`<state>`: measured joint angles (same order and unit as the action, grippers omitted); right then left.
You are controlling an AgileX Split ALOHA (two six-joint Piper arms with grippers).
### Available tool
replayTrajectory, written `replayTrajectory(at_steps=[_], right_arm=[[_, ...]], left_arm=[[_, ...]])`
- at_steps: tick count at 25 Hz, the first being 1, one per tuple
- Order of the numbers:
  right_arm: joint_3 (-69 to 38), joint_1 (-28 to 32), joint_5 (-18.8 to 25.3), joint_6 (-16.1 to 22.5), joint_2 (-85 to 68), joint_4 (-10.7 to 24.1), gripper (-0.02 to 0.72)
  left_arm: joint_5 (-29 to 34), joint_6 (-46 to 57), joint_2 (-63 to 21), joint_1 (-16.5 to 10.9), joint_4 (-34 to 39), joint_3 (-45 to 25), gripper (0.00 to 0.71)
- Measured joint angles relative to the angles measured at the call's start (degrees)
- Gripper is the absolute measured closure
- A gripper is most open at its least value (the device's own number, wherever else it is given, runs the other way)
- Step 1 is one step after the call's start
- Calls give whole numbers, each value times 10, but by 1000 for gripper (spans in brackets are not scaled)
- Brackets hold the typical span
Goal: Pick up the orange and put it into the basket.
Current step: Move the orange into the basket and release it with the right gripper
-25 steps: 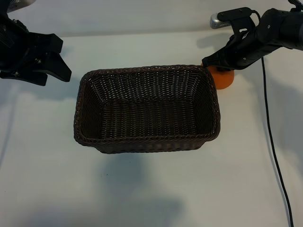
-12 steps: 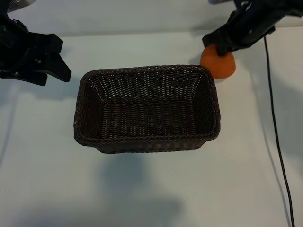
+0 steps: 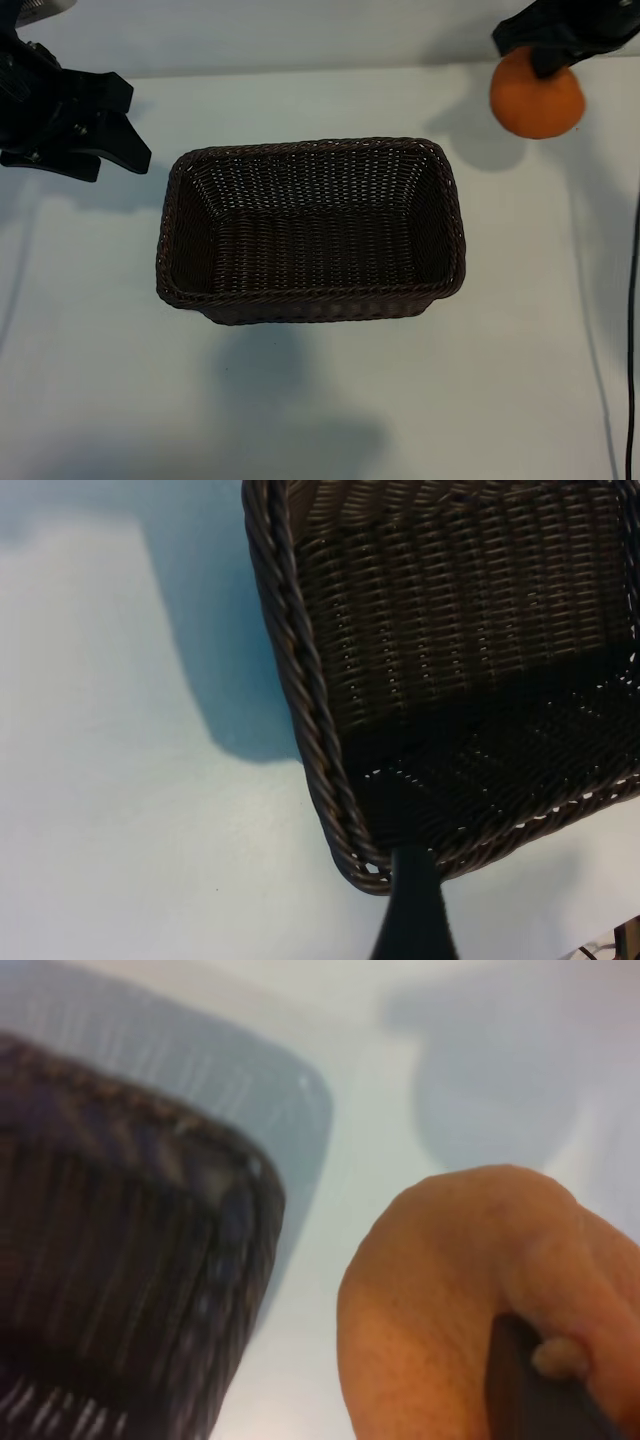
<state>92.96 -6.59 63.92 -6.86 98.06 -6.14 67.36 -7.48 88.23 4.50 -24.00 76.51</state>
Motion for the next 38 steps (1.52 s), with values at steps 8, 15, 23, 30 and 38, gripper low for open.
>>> replayTrajectory(at_steps=[8,15,23,30,38], right_arm=[[-14,0,62,13,-76,0,631],[-120,0,63,15,-137,-14,631],[-199,0,65,-1,-164,-41,631],[-199,-14,56,-1,-164,-74,631],[-198,-128,-1,31,-146,-82,631]], left_arm=[[0,0,0,0,0,0,143],[0,-1,0,0,0,0,143],[0,-3,0,0,0,0,143],[0,-3,0,0,0,0,143],[0,-3,0,0,0,0,143]])
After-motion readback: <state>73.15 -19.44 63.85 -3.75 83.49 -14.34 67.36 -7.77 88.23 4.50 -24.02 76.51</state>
